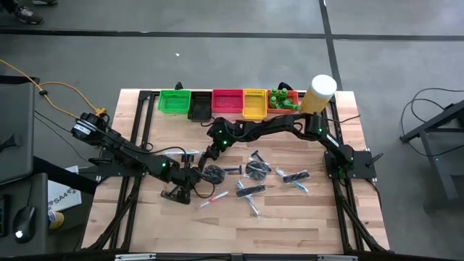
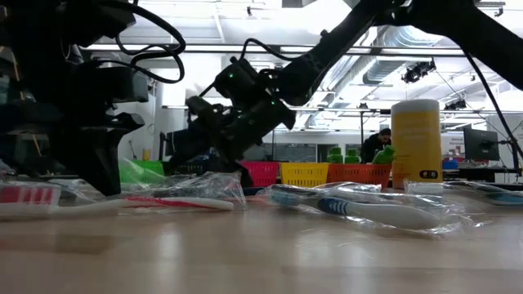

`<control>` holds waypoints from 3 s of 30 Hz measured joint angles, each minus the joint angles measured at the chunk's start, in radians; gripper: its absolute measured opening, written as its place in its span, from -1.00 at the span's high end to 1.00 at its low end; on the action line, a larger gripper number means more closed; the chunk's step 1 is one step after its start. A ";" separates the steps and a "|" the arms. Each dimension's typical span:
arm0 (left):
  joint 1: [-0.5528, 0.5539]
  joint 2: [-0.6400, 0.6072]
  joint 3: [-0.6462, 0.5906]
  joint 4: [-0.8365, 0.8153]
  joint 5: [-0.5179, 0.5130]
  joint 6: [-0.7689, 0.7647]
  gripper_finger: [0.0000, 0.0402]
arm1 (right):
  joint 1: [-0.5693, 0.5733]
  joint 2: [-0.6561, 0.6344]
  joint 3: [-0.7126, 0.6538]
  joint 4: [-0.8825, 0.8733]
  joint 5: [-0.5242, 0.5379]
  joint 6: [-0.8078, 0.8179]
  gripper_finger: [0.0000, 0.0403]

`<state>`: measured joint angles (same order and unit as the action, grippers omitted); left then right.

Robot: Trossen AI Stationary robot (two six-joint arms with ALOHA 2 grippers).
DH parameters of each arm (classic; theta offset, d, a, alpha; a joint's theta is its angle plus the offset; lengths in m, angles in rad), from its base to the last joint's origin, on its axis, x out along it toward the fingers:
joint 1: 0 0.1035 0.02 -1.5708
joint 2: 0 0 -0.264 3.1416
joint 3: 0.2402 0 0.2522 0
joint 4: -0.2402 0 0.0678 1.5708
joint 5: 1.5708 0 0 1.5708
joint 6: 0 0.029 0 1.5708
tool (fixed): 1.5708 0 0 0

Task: Pick & Place Travel size toiletries
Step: Put the black hair comb into the yellow basket

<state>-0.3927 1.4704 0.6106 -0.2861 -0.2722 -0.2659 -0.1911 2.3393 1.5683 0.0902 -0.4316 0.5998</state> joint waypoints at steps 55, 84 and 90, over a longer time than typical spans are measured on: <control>0.000 -0.039 0.000 -0.023 0.023 -0.070 1.00 | 0.057 0.000 -0.003 0.040 0.092 -0.132 0.98; 0.097 -0.042 0.209 -0.616 -0.136 -0.653 0.81 | 0.047 -0.003 -0.003 0.018 0.057 -0.178 0.99; 0.147 -0.069 0.209 -0.606 -0.116 -0.647 0.41 | 0.047 -0.004 -0.002 -0.009 0.034 -0.201 0.99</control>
<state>-0.2459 1.4015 0.8200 -0.8918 -0.3879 -0.9132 -0.1444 2.3356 1.5661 0.0814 -0.3980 0.3985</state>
